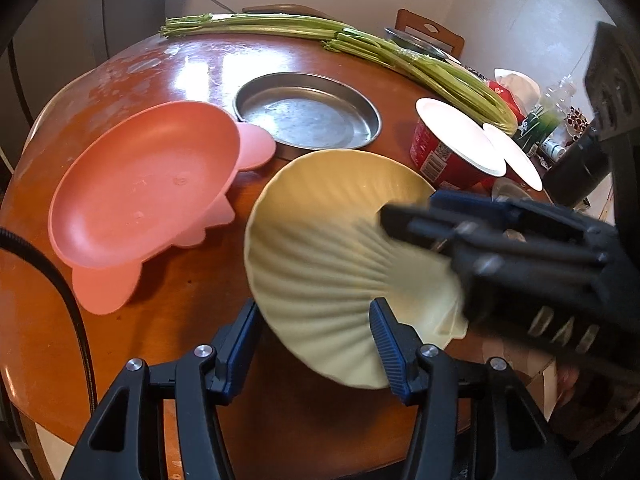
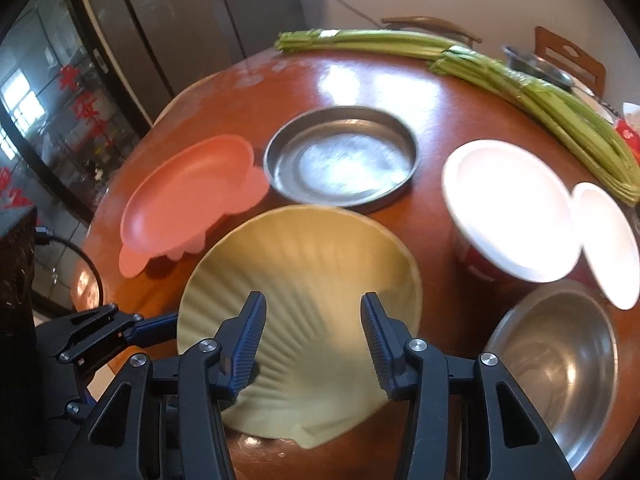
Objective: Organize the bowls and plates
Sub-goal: 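Close the left gripper on the cream scallop-shell plate rim, then lift the shell plate with the left gripper toward the pink bowl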
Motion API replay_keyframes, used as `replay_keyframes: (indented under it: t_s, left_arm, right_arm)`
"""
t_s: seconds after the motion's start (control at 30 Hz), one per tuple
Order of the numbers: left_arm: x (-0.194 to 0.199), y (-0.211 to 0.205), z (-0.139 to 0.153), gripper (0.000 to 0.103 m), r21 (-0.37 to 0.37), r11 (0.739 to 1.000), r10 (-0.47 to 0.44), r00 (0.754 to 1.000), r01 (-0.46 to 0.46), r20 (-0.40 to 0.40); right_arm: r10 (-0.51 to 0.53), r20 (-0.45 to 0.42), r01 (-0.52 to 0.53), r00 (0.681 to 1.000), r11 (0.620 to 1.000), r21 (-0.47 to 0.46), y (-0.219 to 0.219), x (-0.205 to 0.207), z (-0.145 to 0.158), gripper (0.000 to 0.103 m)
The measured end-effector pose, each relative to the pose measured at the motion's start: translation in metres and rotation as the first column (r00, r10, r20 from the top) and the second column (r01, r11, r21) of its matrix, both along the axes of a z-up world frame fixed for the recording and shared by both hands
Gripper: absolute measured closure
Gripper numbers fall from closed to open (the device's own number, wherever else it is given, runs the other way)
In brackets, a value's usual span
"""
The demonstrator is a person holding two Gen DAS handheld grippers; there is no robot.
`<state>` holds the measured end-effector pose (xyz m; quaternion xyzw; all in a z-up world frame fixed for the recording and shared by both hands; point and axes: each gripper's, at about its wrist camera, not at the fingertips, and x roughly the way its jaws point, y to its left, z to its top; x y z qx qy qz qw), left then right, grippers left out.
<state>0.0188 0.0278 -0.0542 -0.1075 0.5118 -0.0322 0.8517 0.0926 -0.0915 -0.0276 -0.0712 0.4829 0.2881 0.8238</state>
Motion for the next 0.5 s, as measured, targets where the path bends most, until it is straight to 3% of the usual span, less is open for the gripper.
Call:
replay_keyframes:
  t_s: [0.1, 0.5]
  left_arm:
    - [-0.003, 0.004, 0.001, 0.047, -0.004, 1.0, 0.011, 1.0, -0.011, -0.002]
    - [-0.005, 0.008, 0.0, 0.047, -0.016, 1.0, 0.019, 1.0, -0.019, -0.005]
  right_arm:
    - [-0.017, 0.04, 0.019, 0.999, 0.999, -0.039, -0.003, 0.003, 0.005, 0.052]
    - [0.011, 0.047, -0.001, 0.999, 0.981, -0.196, 0.012, 0.028, -0.012, 0.052]
